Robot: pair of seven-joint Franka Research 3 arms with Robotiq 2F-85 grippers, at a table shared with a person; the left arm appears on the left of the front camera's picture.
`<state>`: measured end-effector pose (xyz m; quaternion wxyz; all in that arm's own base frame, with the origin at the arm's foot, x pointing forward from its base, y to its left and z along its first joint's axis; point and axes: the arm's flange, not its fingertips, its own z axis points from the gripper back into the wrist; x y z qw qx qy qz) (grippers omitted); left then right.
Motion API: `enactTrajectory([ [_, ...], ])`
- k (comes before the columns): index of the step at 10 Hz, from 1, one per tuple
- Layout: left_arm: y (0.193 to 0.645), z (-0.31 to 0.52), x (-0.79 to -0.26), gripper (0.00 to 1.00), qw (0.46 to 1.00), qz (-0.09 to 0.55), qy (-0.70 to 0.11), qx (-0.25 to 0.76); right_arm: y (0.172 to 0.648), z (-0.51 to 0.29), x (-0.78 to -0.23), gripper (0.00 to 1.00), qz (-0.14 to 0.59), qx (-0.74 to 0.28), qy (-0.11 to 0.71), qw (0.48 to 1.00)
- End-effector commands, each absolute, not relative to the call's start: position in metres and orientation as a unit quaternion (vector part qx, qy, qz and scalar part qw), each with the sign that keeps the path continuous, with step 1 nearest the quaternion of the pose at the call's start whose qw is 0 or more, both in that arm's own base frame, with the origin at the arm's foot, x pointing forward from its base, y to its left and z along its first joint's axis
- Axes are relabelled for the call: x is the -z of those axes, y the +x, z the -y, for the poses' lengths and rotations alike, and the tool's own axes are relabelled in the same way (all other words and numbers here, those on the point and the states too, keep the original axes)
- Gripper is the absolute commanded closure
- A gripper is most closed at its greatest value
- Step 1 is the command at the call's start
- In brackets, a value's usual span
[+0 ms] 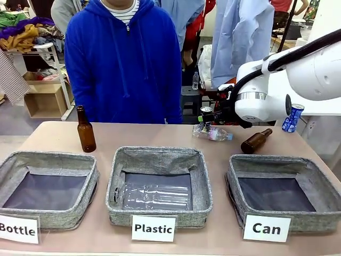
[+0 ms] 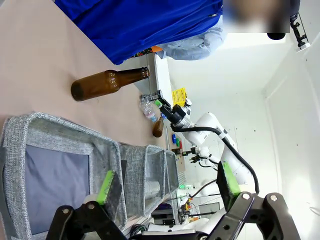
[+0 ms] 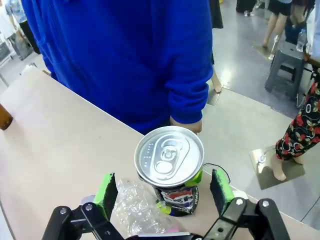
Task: Sort the can waste into the basket.
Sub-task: Pick up the can waste from the table and place it in the right Fabric basket.
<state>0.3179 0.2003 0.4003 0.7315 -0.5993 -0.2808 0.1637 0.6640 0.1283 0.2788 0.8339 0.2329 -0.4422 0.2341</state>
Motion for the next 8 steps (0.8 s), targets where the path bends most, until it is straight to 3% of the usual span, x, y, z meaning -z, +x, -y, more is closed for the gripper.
enactTrajectory([
  [1,0.316,-0.201,-0.4,0.0,0.731,0.287,-0.601,-0.152,0.664,-0.13,-0.27,0.0,0.48,-0.231,0.228,0.815],
  [6,0.316,-0.201,-0.4,0.0,0.731,0.287,-0.601,-0.152,0.672,-0.13,-0.261,0.0,0.506,-0.209,0.226,0.805],
  [7,0.316,-0.201,-0.4,0.0,0.731,0.287,-0.601,-0.152,0.673,-0.13,-0.259,0.42,0.504,-0.216,0.223,0.806],
  [8,0.316,-0.201,-0.4,0.0,0.731,0.287,-0.601,-0.152,0.673,-0.13,-0.26,0.58,0.499,-0.213,0.229,0.808],
])
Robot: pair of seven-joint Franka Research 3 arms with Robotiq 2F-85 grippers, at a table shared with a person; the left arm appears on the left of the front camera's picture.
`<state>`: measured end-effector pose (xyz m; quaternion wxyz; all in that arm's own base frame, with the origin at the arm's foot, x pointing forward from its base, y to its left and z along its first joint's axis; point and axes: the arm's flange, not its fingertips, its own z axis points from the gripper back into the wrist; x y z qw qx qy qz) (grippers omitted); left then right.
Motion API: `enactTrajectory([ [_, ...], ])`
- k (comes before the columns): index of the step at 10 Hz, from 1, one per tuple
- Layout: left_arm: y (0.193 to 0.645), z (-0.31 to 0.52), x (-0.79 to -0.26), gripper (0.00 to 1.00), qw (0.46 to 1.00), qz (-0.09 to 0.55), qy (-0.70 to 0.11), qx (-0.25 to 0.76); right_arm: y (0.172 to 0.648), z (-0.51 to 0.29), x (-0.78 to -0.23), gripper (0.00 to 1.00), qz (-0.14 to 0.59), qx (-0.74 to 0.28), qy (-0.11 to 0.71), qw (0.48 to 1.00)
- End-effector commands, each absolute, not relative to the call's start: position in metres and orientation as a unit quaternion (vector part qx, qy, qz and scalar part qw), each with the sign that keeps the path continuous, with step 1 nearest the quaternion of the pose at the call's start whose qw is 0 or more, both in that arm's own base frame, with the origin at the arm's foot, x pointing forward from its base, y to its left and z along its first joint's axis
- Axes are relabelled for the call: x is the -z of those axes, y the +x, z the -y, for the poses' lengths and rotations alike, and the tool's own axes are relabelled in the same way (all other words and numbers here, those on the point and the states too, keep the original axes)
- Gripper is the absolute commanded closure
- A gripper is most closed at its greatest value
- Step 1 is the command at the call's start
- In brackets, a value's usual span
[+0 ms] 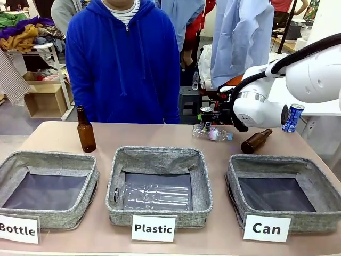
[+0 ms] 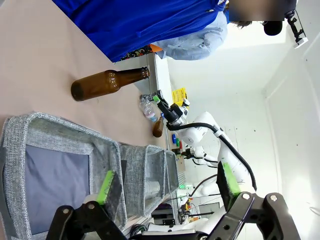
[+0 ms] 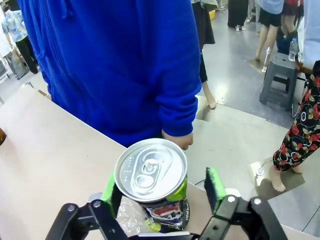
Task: Sort the can waste into the basket.
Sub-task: Pick up the can waste from the table and place it in the right Fabric basket.
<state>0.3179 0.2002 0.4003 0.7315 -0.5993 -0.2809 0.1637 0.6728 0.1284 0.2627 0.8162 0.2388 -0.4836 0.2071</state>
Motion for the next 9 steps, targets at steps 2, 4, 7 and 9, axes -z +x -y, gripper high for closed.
enactTrajectory([
  [2,0.316,-0.201,-0.4,0.0,0.731,0.287,-0.601,-0.152,0.673,-0.13,-0.26,1.0,0.498,-0.213,0.234,0.808],
  [4,0.316,-0.201,-0.4,0.0,0.731,0.287,-0.601,-0.152,0.673,-0.13,-0.261,1.0,0.496,-0.212,0.239,0.808],
  [7,0.316,-0.201,-0.4,0.0,0.731,0.287,-0.601,-0.152,0.651,-0.129,-0.296,1.0,0.487,-0.23,0.234,0.809],
  [9,0.316,-0.201,-0.4,0.0,0.731,0.287,-0.601,-0.152,0.621,-0.12,-0.351,1.0,0.504,-0.256,0.217,0.796],
])
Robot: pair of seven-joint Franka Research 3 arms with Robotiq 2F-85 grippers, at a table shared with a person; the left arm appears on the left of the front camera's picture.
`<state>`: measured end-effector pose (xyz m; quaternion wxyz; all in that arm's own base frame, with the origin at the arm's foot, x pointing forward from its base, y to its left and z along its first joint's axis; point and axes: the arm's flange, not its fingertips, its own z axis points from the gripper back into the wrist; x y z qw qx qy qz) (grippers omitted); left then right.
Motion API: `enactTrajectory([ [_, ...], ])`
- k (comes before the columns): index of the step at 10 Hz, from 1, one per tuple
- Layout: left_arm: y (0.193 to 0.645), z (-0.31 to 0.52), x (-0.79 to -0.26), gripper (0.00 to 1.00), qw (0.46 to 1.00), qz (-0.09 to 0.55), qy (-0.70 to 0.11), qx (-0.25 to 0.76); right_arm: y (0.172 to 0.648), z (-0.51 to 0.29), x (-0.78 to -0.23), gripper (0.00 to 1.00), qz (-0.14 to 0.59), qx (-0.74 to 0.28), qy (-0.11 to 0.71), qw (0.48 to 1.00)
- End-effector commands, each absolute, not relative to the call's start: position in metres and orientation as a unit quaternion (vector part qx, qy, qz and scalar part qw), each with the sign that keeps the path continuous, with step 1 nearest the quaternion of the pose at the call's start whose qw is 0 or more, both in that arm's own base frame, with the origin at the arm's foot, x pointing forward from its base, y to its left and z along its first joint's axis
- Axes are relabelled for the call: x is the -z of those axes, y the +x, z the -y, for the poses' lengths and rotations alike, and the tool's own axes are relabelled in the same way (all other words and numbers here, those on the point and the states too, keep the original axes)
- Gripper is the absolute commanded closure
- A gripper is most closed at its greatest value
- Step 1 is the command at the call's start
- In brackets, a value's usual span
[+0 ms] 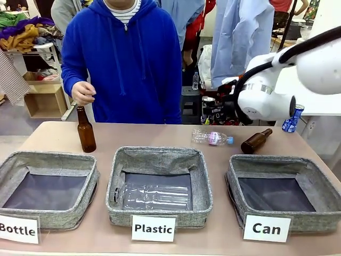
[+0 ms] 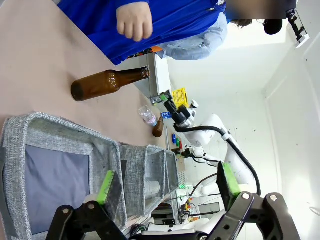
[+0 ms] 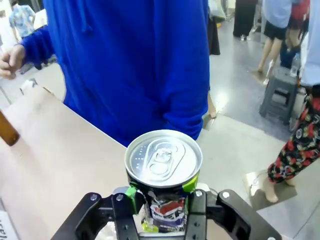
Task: Sort the can waste into the basket.
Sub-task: Pick up the can waste from the table and place it in the right Fabric basket.
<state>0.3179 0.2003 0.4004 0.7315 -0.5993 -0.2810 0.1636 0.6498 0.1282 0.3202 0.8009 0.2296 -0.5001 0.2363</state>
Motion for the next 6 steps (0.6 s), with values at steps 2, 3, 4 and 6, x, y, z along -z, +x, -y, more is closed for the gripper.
enactTrajectory([
  [2,0.316,-0.201,-0.4,0.0,0.731,0.287,-0.601,-0.152,0.581,-0.109,-0.408,1.0,0.485,-0.302,0.212,0.793],
  [3,0.316,-0.201,-0.4,0.0,0.731,0.287,-0.601,-0.152,0.556,-0.101,-0.436,1.0,0.408,-0.342,0.238,0.812],
  [4,0.316,-0.201,-0.4,0.0,0.731,0.287,-0.601,-0.152,0.532,-0.089,-0.456,1.0,0.343,-0.372,0.246,0.826],
  [6,0.316,-0.201,-0.4,0.0,0.731,0.287,-0.601,-0.152,0.486,-0.066,-0.483,1.0,0.25,-0.425,0.238,0.837],
])
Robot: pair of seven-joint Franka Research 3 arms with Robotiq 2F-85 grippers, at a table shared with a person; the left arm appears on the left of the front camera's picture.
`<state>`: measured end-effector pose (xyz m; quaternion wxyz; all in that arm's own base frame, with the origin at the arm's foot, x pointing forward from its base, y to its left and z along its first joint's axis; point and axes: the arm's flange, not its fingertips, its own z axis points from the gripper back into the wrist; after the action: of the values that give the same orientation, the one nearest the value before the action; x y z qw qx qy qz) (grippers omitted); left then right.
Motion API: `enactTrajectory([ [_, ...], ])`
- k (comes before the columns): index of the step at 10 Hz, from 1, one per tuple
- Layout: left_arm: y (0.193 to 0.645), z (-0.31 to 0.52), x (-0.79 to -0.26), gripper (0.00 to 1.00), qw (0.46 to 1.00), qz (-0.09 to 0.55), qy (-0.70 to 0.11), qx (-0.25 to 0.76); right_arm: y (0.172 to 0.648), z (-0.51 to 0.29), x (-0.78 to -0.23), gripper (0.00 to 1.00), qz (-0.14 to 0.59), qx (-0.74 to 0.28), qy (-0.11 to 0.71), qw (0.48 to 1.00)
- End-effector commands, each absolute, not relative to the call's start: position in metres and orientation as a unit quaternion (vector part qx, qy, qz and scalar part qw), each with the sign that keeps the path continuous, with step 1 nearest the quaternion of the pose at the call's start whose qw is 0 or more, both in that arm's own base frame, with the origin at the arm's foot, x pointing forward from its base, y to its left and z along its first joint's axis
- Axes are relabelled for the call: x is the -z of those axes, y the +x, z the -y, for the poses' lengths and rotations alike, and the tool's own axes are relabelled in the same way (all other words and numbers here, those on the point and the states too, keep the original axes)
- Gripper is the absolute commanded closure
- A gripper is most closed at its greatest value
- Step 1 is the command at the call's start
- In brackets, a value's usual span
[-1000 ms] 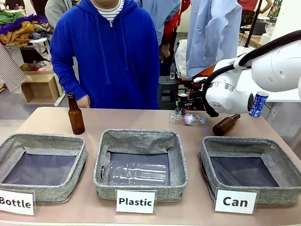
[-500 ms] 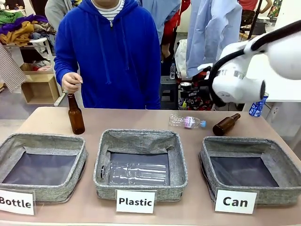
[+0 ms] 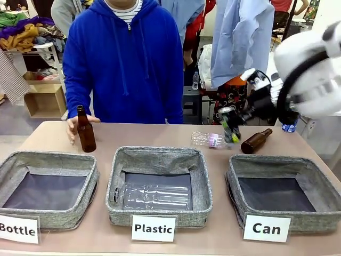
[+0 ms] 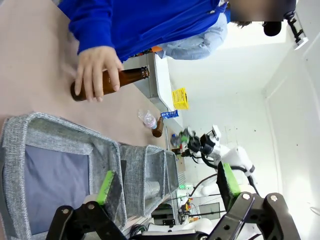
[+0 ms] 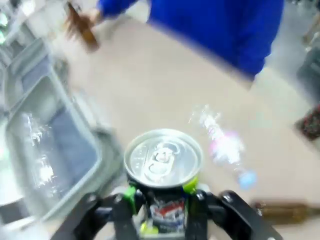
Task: Sort the can waste into the basket.
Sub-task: Pick up the can waste from the table and place it in the right Fabric basket.
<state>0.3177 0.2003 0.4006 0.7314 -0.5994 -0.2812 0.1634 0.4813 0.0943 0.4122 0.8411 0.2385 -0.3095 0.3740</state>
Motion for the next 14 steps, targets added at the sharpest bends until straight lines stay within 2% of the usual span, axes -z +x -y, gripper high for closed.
enactTrajectory([
  [1,0.316,-0.201,-0.4,0.0,0.731,0.287,-0.601,-0.152,0.462,-0.053,-0.491,0.74,0.205,-0.468,0.224,0.83],
  [3,0.316,-0.201,-0.4,0.0,0.731,0.287,-0.601,-0.152,0.422,-0.027,-0.498,0.74,0.088,-0.5,0.232,0.83],
  [5,0.316,-0.201,-0.4,0.0,0.731,0.287,-0.601,-0.152,0.394,-0.01,-0.494,0.74,0.004,-0.525,0.196,0.828],
  [7,0.316,-0.201,-0.4,0.0,0.731,0.287,-0.601,-0.152,0.381,-0.008,-0.492,0.74,0.029,-0.538,0.187,0.822],
  [9,0.316,-0.201,-0.4,0.0,0.731,0.287,-0.601,-0.152,0.384,-0.009,-0.489,0.74,0.019,-0.538,0.179,0.823],
  [10,0.316,-0.201,-0.4,0.0,0.731,0.287,-0.601,-0.152,0.385,-0.013,-0.487,0.47,0.018,-0.537,0.178,0.825],
  [11,0.316,-0.201,-0.4,0.0,0.731,0.287,-0.601,-0.152,0.388,-0.015,-0.484,0.11,0.008,-0.533,0.171,0.829],
  [12,0.316,-0.201,-0.4,0.0,0.731,0.287,-0.601,-0.152,0.392,-0.015,-0.482,0.0,0.008,-0.525,0.172,0.834],
  [14,0.316,-0.201,-0.4,0.0,0.731,0.287,-0.601,-0.152,0.394,-0.018,-0.478,0.0,0.001,-0.525,0.176,0.833],
])
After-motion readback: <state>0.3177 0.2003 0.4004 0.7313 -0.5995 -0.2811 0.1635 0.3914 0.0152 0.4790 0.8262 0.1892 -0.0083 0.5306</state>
